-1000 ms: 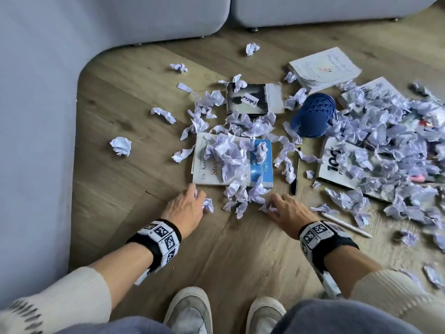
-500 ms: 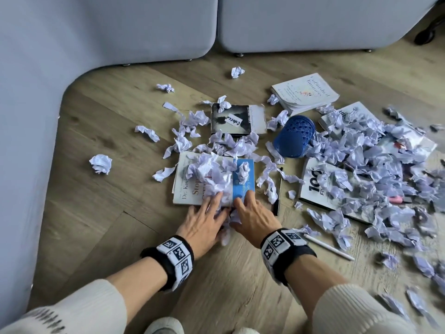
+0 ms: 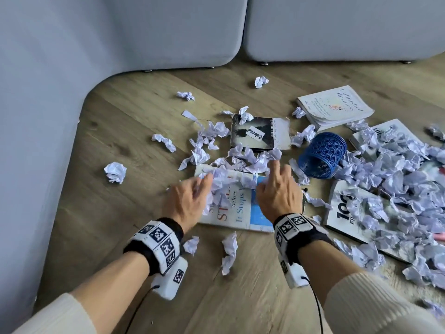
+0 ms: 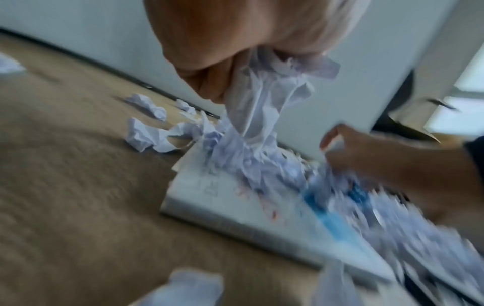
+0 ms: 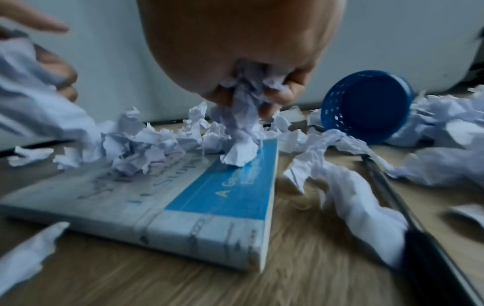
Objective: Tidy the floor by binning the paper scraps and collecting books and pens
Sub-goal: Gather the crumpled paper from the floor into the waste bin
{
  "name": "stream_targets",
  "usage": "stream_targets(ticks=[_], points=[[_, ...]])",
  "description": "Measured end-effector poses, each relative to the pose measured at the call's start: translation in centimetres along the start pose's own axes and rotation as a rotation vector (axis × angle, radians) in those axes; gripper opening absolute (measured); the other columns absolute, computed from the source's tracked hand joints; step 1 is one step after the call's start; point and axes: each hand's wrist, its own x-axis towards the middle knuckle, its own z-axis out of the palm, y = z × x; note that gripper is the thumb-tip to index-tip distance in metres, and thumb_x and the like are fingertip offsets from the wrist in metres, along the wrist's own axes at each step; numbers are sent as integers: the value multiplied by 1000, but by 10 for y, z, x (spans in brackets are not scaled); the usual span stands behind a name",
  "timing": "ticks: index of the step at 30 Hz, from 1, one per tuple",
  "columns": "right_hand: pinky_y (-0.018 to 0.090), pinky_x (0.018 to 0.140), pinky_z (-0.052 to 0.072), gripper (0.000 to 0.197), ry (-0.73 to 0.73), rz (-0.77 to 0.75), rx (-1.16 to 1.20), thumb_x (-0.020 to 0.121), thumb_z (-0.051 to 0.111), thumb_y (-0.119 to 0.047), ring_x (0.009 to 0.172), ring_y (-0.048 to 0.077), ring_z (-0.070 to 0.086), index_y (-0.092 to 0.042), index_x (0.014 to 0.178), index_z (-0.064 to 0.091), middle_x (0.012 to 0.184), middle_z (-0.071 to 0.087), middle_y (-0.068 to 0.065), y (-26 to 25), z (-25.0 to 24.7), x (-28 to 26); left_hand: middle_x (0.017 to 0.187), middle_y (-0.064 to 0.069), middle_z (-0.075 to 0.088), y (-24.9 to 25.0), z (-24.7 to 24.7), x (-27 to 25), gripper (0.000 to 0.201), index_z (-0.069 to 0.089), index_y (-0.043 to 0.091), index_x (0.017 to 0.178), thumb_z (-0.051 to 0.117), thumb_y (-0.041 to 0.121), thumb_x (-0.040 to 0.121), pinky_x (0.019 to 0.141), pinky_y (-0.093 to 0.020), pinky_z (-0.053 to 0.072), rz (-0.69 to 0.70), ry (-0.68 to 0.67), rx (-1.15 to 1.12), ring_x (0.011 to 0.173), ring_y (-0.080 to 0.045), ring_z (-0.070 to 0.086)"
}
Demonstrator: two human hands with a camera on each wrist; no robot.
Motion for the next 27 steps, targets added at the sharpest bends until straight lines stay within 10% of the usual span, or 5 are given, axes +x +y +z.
stream_targets(ticks=[5,8,13,19,27], points=[[34,56,44,49,-147,-123,-137,89,46,-42,97,31,49,-26,135,38,119,40,14,-22,27,10,92,-5,49,-4,11,28,57,52,21,105,37,72,83,64,-27,38,4,-39,314,67,-21,47],[32,45,43,42,-219,-207,-210,84,62,-43,103,38,51,-18,116,53,117,48,16,-25,39,1,120,-13,29,-9,37,29,71,28,37,143,35,74,83,60,-29,46,160,-227,662,70,-21,51],[33,48,48,32,-279,-263,-191,88,58,-36,96,36,46,-16,109,47,111,46,14,-9,42,-12,116,-15,39,-15,53,16,40,45,24,125,56,37,88,50,-35,46,222,-266,780,81,-31,57],[40,87,44,29,-548,-170,-116,97,43,-27,106,36,49,-11,121,45,119,45,14,-7,14,-21,115,-11,44,5,45,20,37,42,17,130,50,30,96,71,-36,51,227,-455,770,88,-29,63],[31,83,49,35,-647,-128,-308,91,55,-28,109,29,60,-8,120,55,120,63,11,15,-118,-31,97,-8,47,110,39,-7,32,50,10,105,51,39,93,65,-36,46,497,-450,292,78,-31,56]])
